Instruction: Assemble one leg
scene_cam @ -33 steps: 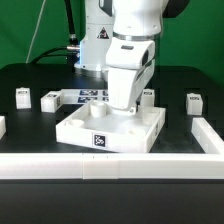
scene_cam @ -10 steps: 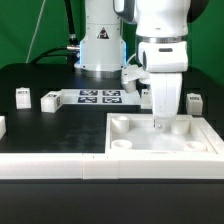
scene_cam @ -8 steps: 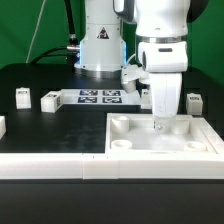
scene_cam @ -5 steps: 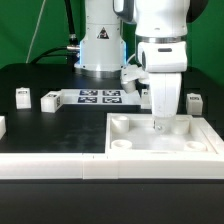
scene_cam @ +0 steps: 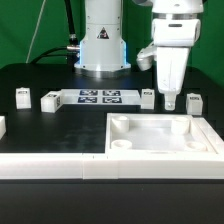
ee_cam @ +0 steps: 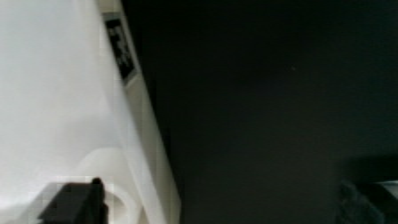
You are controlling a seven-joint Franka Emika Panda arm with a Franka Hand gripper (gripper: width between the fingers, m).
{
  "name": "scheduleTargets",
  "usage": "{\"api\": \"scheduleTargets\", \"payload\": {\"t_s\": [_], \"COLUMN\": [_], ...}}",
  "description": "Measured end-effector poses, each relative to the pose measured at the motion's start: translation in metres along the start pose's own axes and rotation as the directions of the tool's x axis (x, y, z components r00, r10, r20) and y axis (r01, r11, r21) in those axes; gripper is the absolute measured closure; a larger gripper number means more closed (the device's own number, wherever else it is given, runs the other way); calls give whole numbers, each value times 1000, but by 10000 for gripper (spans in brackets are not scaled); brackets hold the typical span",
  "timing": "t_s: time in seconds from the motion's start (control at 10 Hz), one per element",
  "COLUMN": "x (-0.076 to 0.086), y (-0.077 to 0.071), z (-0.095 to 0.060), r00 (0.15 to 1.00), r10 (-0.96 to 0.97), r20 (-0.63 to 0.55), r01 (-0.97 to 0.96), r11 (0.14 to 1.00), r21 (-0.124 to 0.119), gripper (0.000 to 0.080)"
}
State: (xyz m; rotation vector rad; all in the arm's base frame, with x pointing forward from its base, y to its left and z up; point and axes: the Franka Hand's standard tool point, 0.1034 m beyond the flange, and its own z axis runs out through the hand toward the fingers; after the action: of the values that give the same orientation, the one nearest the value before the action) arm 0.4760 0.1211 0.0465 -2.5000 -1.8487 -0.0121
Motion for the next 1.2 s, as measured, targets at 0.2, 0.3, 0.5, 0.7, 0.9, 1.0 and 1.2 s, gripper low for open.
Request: {"api": "scheduleTargets", "payload": {"t_s": [0.2,0.3,0.5,0.7,0.9,1.0,1.2], "x": [-2,-2,-2,-4,10,18,36], "y": [1,1,0,-17,-35,-43,-55], "z": [1,1,1,2,5,6,7], "r00": [1000,996,967,832,670,566,360], "r10": [13,86,256,554,742,824,933], "r20": [0,-1,0,-10,4,9,22], "r01": [-13,-86,-256,-554,-742,-824,-932], "r11": [1000,996,967,832,670,565,359], "r21": [1,2,4,13,24,31,42], "gripper": [150,150,150,150,150,150,150]}}
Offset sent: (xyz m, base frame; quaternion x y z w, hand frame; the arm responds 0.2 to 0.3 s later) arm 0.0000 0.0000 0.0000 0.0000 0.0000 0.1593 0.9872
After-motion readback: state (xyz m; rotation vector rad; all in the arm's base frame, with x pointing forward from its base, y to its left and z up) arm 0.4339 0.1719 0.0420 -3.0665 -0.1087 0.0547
